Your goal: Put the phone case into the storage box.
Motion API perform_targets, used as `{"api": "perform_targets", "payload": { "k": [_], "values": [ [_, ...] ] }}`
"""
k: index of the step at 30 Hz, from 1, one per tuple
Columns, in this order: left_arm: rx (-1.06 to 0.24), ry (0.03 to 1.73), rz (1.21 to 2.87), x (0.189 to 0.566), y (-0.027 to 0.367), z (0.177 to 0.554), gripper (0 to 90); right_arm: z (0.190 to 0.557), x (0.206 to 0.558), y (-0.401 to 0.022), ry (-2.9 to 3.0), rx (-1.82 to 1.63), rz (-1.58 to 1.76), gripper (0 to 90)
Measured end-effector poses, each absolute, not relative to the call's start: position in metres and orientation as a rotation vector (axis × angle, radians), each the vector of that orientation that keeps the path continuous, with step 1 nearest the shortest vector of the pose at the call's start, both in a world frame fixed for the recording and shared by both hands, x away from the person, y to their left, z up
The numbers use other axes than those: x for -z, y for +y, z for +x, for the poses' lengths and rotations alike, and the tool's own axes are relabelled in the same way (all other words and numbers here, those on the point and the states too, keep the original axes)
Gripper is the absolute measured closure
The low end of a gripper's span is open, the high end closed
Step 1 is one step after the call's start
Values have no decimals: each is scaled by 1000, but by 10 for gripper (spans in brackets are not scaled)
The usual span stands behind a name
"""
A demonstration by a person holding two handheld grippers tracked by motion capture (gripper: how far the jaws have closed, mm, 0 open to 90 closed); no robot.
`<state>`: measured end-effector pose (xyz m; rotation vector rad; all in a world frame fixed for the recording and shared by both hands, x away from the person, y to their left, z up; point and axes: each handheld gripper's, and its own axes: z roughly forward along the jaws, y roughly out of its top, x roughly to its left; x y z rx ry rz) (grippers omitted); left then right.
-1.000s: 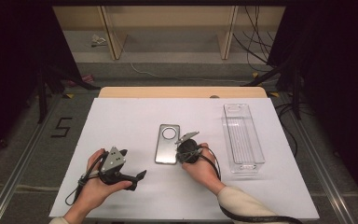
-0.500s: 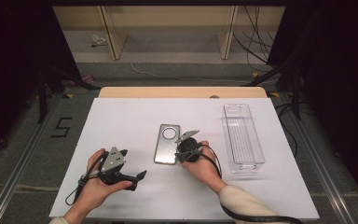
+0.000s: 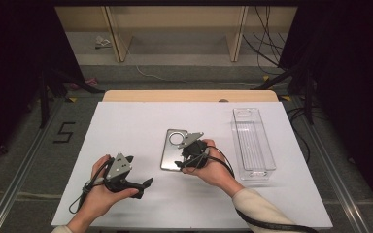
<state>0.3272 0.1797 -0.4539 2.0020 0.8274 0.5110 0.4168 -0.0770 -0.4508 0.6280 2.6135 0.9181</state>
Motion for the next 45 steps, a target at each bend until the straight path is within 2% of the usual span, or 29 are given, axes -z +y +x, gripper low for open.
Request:
{"api": "perform_targets", "payload": {
  "k": [9, 22, 45],
  "values": [
    [-509, 820, 2012, 453, 178, 327, 6, 415, 448, -66, 2667, -860, 513, 288],
    [-517, 820, 2011, 453, 178, 326, 6, 416, 452, -45, 2716, -766, 443, 346],
    [-518, 818, 2012, 453, 178, 327, 6, 425, 459, -22, 2809, -508, 326, 390]
  ]
}}
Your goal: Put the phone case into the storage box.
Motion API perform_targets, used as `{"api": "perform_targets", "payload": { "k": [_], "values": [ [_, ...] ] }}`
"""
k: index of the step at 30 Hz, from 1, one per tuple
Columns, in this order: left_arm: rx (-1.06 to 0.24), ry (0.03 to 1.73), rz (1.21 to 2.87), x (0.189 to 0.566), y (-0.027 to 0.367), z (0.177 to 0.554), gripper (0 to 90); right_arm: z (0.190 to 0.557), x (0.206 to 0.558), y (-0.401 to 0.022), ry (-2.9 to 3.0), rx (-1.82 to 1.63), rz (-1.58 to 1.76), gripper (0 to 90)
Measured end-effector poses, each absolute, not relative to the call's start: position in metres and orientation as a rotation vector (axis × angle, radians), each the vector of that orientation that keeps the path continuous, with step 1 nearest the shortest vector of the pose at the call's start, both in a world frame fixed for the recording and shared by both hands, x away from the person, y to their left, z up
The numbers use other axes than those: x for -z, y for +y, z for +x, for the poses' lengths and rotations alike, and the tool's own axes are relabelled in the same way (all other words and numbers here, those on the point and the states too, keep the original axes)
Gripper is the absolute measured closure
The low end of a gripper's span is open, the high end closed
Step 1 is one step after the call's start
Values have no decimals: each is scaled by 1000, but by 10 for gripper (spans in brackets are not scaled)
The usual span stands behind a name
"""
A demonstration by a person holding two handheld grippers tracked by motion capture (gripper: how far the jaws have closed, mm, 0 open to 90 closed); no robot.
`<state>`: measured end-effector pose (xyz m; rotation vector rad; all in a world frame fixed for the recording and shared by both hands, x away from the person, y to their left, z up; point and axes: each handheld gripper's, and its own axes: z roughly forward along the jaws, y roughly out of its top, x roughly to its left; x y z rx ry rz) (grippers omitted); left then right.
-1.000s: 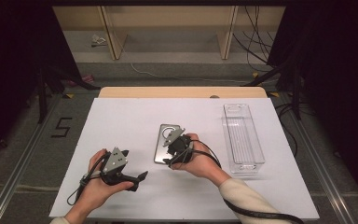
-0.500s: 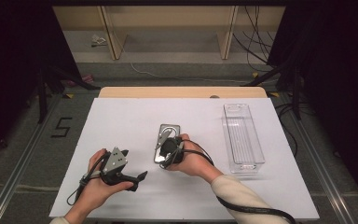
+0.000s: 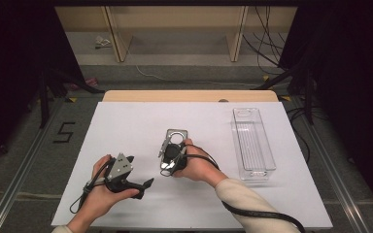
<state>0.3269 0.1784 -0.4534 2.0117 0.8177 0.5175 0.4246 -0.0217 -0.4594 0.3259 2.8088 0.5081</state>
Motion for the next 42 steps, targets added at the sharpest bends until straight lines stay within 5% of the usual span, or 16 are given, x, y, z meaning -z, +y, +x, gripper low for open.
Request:
{"api": "perform_targets", "payload": {
  "k": [24, 42],
  "values": [
    [-512, 813, 2016, 453, 178, 327, 7, 428, 460, -9, 2882, -313, 206, 479],
    [-508, 822, 2019, 454, 180, 327, 7, 428, 459, 2, 2961, -236, 144, 697]
  ]
}}
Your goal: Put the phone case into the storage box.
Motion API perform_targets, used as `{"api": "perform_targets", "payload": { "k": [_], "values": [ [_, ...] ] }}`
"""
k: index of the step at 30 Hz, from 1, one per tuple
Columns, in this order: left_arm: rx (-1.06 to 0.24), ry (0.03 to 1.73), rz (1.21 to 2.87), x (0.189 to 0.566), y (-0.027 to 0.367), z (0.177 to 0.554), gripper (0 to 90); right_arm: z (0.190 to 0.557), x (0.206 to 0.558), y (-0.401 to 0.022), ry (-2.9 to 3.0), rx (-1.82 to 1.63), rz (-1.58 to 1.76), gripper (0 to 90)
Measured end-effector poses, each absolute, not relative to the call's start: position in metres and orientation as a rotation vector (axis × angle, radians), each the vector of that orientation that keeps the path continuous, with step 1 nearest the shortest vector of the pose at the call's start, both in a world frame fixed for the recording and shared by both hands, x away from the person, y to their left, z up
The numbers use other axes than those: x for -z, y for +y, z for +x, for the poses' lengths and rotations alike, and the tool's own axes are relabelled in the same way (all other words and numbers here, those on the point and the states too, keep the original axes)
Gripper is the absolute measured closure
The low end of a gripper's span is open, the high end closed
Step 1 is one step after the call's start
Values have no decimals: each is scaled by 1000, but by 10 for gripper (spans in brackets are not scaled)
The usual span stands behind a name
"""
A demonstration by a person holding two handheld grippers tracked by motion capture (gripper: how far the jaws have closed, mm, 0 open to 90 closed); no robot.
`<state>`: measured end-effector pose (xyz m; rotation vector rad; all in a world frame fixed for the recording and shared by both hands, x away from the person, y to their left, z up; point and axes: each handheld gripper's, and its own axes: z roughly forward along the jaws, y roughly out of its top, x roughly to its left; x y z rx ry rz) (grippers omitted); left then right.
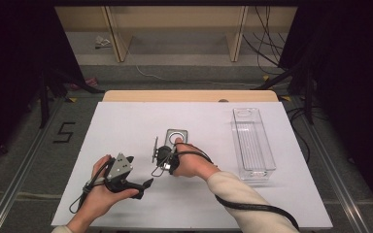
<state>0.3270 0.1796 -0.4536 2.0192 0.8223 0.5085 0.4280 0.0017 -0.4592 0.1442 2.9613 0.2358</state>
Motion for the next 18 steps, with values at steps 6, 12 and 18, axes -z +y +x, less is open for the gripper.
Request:
{"api": "perform_targets", "payload": {
  "k": [6, 12, 18],
  "values": [
    [-506, 823, 2021, 454, 180, 327, 7, 426, 459, 4, 2976, -211, 166, 750],
    [-505, 825, 2021, 454, 180, 327, 9, 425, 459, 5, 2972, -201, 142, 779],
    [-505, 825, 2022, 454, 180, 327, 9, 423, 459, 6, 2964, -190, 125, 816]
  ]
}}
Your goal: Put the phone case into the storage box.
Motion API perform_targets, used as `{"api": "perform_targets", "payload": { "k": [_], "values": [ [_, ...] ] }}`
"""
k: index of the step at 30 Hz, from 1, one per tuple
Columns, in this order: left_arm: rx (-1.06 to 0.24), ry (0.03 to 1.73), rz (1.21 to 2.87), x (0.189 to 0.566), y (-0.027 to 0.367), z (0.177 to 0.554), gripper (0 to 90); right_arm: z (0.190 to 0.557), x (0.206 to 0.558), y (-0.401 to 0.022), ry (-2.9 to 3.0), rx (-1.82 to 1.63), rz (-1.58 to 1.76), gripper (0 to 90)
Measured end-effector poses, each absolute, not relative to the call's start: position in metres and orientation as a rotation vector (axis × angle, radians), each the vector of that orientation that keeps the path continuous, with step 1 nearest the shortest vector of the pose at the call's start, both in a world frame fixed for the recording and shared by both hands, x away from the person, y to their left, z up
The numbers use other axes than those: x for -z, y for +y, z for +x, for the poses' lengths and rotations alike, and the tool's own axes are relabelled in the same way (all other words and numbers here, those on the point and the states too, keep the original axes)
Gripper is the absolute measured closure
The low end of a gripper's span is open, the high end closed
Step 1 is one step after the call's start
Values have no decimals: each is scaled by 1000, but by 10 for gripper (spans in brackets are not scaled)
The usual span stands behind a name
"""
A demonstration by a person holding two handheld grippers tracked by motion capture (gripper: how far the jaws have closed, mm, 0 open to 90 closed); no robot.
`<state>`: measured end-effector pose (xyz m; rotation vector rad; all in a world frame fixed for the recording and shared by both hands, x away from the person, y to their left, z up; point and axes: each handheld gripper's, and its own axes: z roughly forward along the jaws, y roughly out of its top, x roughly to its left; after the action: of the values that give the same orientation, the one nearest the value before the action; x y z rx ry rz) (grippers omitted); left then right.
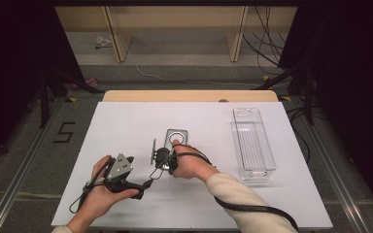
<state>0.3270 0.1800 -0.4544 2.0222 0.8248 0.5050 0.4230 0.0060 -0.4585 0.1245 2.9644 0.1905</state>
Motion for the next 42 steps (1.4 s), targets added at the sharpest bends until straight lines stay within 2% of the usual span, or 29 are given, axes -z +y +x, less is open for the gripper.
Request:
{"api": "perform_targets", "payload": {
  "k": [9, 42],
  "values": [
    [-506, 824, 2022, 454, 180, 327, 10, 421, 459, 6, 2951, -187, 109, 872],
    [-509, 835, 2015, 454, 181, 328, 11, 416, 450, -9, 2909, -393, 182, 890]
  ]
}}
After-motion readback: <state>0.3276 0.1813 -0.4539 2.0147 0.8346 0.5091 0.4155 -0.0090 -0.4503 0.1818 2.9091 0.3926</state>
